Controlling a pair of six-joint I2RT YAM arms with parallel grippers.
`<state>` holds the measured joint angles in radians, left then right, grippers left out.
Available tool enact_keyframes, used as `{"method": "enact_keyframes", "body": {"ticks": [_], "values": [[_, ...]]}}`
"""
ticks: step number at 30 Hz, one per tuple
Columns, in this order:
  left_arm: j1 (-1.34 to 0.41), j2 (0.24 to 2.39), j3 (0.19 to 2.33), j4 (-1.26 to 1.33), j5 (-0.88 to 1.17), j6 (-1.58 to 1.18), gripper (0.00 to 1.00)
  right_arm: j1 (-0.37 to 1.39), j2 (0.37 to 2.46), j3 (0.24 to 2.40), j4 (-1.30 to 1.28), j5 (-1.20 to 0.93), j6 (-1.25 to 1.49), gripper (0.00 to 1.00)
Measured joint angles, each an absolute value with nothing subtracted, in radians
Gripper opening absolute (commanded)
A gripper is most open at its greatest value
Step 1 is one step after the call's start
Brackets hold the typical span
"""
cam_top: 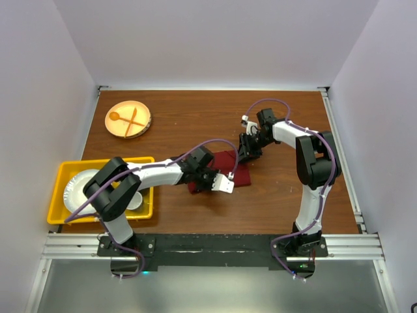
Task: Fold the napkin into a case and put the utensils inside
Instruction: Pick up the 2/3-rectangle-folded napkin from the center of the board, then fold the 2/3-rectangle-folded napkin at the center of the board.
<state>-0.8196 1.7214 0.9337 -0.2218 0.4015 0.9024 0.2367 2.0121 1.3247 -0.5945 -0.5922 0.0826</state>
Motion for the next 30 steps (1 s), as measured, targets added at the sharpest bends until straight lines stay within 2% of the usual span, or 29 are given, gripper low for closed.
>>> {"method": "enact_keyframes", "body": {"ticks": [12,30], "values": [[-0.646,1.803,1.173,-0.463,0.655,0.863,0.0,0.237,2.012,1.324,-0.596,-0.598,0.05,0.38],[-0.495,2.075,1.462,-0.638,0.855,0.764,0.0,0.237,2.012,1.326,-0.601,-0.619,0.021,0.39]]}}
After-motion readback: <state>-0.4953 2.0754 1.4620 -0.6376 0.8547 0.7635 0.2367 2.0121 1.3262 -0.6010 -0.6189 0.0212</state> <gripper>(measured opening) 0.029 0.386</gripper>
